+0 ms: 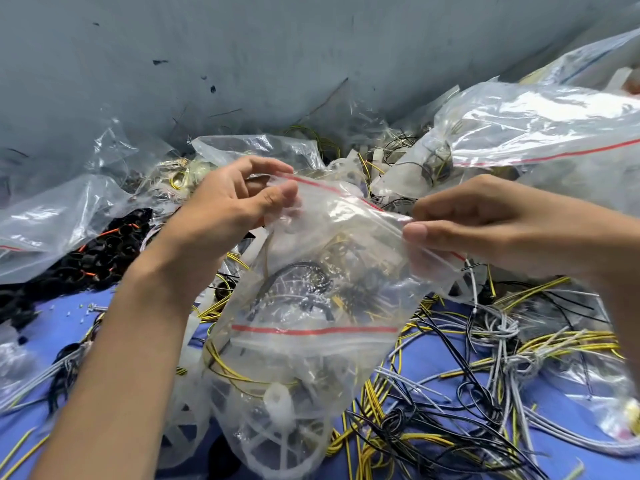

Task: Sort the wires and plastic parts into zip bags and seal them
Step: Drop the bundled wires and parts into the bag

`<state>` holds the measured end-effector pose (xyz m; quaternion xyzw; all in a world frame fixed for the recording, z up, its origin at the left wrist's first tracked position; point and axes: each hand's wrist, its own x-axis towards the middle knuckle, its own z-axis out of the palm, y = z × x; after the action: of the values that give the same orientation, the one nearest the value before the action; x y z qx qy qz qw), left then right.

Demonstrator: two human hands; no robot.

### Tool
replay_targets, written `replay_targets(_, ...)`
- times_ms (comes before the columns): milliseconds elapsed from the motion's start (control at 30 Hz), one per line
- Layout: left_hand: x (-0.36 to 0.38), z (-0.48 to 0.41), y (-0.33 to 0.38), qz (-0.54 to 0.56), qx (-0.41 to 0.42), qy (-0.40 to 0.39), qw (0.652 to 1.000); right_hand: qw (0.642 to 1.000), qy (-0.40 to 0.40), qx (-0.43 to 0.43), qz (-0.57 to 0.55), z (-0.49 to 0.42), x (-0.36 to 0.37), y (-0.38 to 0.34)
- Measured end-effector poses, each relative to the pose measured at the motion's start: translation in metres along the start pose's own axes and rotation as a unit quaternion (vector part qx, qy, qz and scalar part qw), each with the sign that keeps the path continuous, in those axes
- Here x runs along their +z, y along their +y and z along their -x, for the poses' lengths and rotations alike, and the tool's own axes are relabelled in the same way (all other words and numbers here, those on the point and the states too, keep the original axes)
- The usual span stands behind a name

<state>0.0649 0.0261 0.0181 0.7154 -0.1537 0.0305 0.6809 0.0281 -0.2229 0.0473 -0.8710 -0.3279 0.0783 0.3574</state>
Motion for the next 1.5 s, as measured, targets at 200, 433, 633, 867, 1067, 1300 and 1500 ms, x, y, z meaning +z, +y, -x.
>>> replay_targets(200,0.002,0.001,0.002,-0.002,0.042,0.012,0.999,1.000,-0.004,-0.008,0.017,0.001,-0.003,0.002)
replay_targets(433,0.001,0.001,0.005,-0.023,0.079,-0.005,0.997,1.000,-0.014,-0.005,0.000,0.002,-0.003,0.002)
replay_targets(633,-0.002,0.007,0.008,-0.005,0.078,-0.074,0.994,0.999,-0.008,-0.026,-0.025,-0.002,0.004,-0.003)
replay_targets(867,0.012,0.010,0.006,-0.025,0.042,-0.101,0.994,0.998,0.011,-0.025,-0.054,-0.003,0.004,-0.008)
replay_targets(1067,0.015,0.010,0.008,-0.008,0.074,-0.095,0.993,0.999,0.018,-0.037,-0.031,-0.005,0.009,-0.009)
replay_targets(1300,0.021,0.013,0.014,-0.046,0.094,-0.119,0.987,0.998,0.032,-0.054,0.024,-0.006,0.009,-0.012)
replay_targets(1500,0.023,0.015,0.017,-0.046,0.051,-0.138,0.988,0.999,0.024,-0.043,-0.017,-0.005,0.013,-0.014)
